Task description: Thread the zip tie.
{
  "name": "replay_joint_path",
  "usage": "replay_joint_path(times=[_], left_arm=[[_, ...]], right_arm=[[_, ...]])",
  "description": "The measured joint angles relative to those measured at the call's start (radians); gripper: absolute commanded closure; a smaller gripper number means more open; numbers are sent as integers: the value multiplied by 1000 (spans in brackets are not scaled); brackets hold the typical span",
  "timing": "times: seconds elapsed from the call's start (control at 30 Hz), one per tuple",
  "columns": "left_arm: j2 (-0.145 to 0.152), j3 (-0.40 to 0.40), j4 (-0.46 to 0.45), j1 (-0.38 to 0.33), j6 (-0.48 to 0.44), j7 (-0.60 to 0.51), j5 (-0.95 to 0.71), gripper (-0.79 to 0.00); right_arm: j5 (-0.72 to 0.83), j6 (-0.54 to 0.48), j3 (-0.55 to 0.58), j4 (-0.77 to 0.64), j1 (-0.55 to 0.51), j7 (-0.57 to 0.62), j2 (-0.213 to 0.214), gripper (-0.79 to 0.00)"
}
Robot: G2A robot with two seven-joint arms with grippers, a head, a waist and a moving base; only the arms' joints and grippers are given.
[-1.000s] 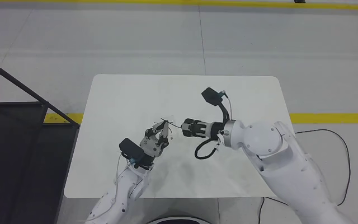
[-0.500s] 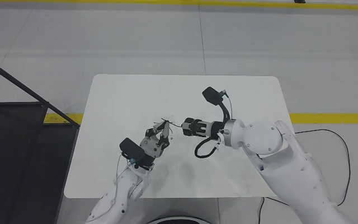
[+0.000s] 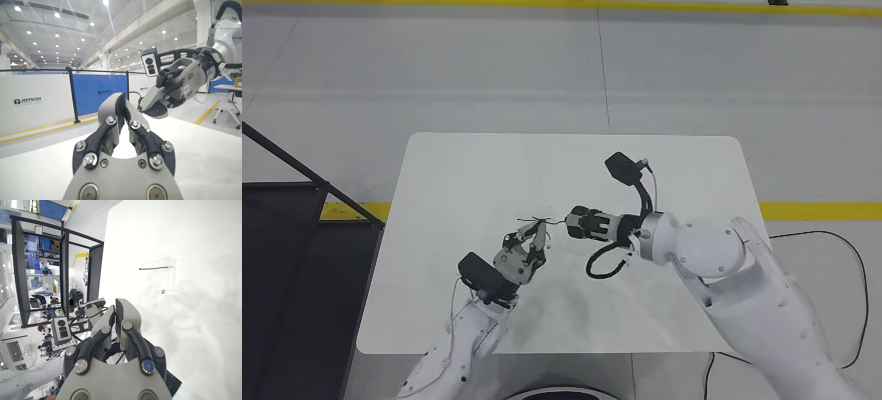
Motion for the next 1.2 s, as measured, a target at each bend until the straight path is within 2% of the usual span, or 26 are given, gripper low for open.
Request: replay_joint_path(times=[0.27, 0.3, 0.33, 0.4, 0.43, 0.5, 0.53, 0.67, 0.9, 1.0, 1.2], left_arm=[[-3, 3, 1, -1, 0, 1, 3, 0], [-3, 3, 0, -1, -1, 2, 3, 0], [-3, 3, -1, 0, -2, 4, 2, 0], [-4, 2, -5, 2, -9, 9, -11, 0], [-4, 1, -7, 4, -16, 10, -24, 0], [-4, -9, -13, 7, -39, 7, -61, 0], [-4, -14, -15, 9, -49, 3, -78, 0], [-4, -36, -28, 14, -103, -35, -164, 0], [0, -79, -54, 22, -249, -162, -367, 0], [1, -81, -54, 22, -253, -166, -373, 0], [1, -81, -54, 22, -251, -163, -370, 0]], right_arm=[[-5, -4, 9, -3, -13, 6, 2, 0], [-5, -2, 7, -1, -11, 6, 1, -129], [-5, -2, 6, -1, -10, 6, 1, -302], [1, -3, 8, 3, -9, 6, 0, -382], [4, -5, 10, 6, -10, 5, 0, -474], [9, -12, 19, 10, -16, 1, 1, -730], [5, -17, 22, 10, -21, -3, 2, -785], [-54, -40, 28, -17, -61, -33, 9, -785], [-73, -120, 82, -92, -192, -188, 16, -785], [-43, -131, 102, -106, -236, -221, 17, -785], [-39, -129, 103, -106, -237, -221, 17, -785]])
